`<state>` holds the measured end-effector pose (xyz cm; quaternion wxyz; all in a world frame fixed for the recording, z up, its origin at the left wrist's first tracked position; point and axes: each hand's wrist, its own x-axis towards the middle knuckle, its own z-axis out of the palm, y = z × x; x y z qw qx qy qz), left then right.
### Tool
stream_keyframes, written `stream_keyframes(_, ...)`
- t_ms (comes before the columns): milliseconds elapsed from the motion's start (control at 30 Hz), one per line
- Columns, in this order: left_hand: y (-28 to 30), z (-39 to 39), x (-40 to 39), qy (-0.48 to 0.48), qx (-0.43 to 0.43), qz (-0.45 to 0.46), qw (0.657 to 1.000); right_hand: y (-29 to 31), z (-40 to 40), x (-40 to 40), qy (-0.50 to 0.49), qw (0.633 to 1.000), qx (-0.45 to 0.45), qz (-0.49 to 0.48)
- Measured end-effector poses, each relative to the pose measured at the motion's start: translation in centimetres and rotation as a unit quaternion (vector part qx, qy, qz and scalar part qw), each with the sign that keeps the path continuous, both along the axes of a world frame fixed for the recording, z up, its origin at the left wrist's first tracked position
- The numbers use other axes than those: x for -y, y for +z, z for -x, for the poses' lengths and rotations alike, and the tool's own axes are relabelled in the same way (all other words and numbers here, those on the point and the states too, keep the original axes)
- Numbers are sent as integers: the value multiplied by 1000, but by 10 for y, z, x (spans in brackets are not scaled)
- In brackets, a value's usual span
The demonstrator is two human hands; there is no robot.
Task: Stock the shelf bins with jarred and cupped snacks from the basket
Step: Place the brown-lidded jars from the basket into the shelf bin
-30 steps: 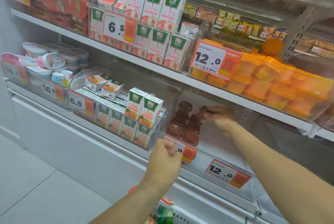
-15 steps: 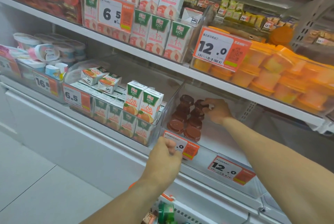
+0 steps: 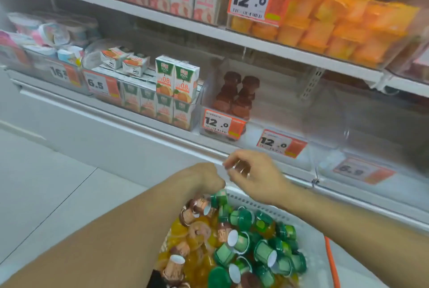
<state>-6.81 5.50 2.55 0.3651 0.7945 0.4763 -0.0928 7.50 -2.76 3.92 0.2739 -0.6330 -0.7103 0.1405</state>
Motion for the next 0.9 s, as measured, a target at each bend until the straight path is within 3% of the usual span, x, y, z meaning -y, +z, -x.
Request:
stream_keyframes(100, -34, 3, 28, -114, -122, -38, 985, -79, 17, 29, 39, 971, 58, 227)
stream_keyframes(200, -81, 20, 45, -114, -166, -63, 977, -137, 30, 45, 29, 926, 90, 366)
stream_keyframes(367, -151, 56, 78, -81, -217, -55, 971, -184, 53, 69, 19, 922, 56, 382)
stream_keyframes(467, -193, 73, 93, -25, -179, -36, 983, -199, 65, 83, 57, 924, 55, 374)
stream_keyframes(667, -207, 70, 101, 22, -137, -62, 988, -192, 83, 91, 144, 880, 209, 402)
stream_keyframes(767, -198, 66, 97, 58, -115, -75, 989, -194, 87, 96, 176, 874, 236, 386)
stream_keyframes(833, -189, 67, 89, 112, -99, -36, 988, -199, 87, 99, 181, 879, 215, 386)
stream_keyframes(900, -177, 71, 77, 216, -36, 94, 971, -202, 86, 102, 183, 883, 184, 390)
